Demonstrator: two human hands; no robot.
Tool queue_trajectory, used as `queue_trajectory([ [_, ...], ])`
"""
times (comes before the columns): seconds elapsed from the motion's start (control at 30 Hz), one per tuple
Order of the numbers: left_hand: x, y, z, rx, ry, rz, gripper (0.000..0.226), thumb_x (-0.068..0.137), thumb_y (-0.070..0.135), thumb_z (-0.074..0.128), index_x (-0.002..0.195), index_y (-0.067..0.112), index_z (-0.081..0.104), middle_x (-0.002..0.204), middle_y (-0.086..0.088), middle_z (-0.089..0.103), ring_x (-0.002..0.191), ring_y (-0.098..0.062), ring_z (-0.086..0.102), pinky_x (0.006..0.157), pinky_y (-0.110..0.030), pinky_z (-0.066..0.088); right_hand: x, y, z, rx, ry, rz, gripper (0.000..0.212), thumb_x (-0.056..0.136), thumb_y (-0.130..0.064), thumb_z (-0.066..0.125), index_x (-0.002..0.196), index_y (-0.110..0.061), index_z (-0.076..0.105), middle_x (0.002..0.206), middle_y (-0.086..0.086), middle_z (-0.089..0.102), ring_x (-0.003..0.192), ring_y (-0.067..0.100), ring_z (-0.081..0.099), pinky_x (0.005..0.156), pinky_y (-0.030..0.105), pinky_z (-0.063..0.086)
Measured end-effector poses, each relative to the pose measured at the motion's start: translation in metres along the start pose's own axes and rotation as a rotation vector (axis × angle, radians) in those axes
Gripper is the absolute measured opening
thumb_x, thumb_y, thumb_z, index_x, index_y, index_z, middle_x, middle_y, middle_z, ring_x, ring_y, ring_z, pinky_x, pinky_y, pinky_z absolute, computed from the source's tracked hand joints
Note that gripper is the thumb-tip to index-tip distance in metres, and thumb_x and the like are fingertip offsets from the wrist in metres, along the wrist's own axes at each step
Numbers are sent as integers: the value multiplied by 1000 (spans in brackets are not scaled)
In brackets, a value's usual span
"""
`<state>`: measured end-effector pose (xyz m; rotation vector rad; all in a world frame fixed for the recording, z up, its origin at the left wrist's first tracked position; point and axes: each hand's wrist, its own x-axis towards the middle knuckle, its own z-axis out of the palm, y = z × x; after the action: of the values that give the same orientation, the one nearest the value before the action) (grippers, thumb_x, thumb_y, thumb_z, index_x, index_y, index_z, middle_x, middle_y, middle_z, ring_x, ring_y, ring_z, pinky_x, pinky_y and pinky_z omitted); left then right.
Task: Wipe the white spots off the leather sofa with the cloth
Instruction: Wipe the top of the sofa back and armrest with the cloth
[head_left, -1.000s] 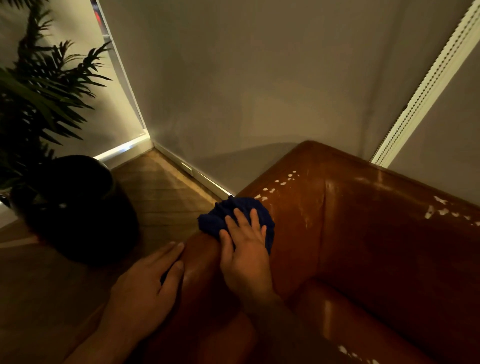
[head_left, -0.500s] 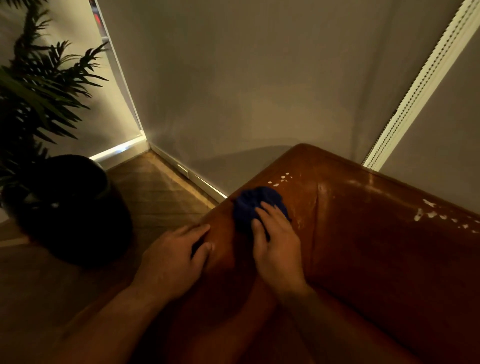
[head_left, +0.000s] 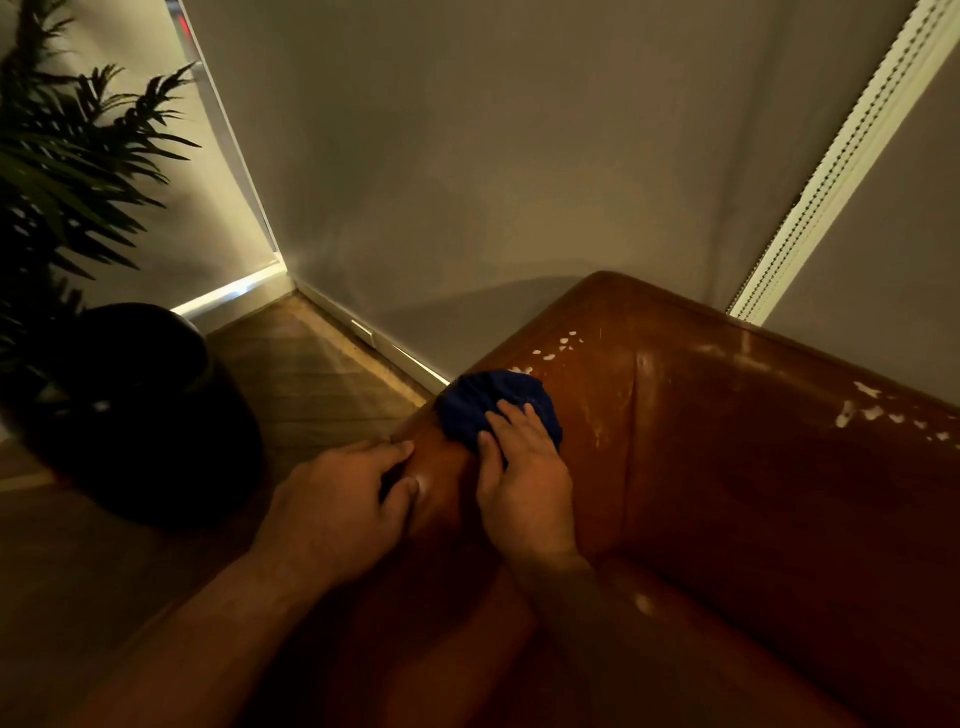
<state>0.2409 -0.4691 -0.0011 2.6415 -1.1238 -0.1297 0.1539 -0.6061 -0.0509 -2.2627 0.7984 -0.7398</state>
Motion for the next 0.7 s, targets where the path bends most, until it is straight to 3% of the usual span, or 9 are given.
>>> queue_trajectory([
  [0.2, 21, 12, -11, -51, -50, -13, 43, 88, 48, 53, 129, 36, 54, 124, 11, 63, 112, -12, 57, 88, -28, 45, -9, 22, -22, 20, 38, 177, 32, 96, -21, 51, 124, -10, 60, 135, 5, 55, 127, 14, 47, 103, 14, 23],
  [0.3, 33, 25, -10, -36, -69, 3, 50, 88, 47, 54, 137, 36, 46, 131, 9, 59, 118, -15, 55, 93, -30, 45, 11, 23, -40, 51, 139, 131, 31, 94, -18, 53, 122, -9, 61, 135, 7, 55, 128, 17, 47, 107, 19, 25],
  [0.4, 35, 31, -5, 27, -75, -19, 50, 90, 50, 49, 138, 36, 44, 133, 10, 57, 118, -15, 54, 90, -30, 45, 38, 6, -36, 14, -82, -24, 35, 97, -26, 48, 129, -19, 56, 147, -1, 42, 143, 19, 20, 118, 42, 12],
  [0.5, 34, 31, -4, 57, -49, -9, 48, 91, 53, 46, 137, 39, 43, 128, 12, 59, 112, -12, 57, 84, -28, 45, 48, -1, -20, -92, -293, -91, 38, 98, -42, 37, 132, -34, 50, 155, -13, 24, 145, 17, -9, 113, 51, -12],
  [0.6, 35, 30, -4, 70, -37, -1, 48, 90, 54, 45, 136, 41, 44, 125, 15, 61, 109, -10, 58, 82, -27, 48, 51, 12, -13, -52, -250, -18, 38, 97, -47, 36, 132, -40, 49, 157, -14, 16, 143, 15, -20, 111, 53, -18],
  [0.7, 37, 30, -5, 56, -65, -2, 50, 89, 55, 46, 137, 40, 43, 128, 14, 59, 110, -8, 58, 86, -28, 50, 56, 20, -11, 37, -232, 111, 40, 95, -49, 39, 134, -44, 43, 158, -15, 3, 142, 17, -25, 110, 58, -12],
])
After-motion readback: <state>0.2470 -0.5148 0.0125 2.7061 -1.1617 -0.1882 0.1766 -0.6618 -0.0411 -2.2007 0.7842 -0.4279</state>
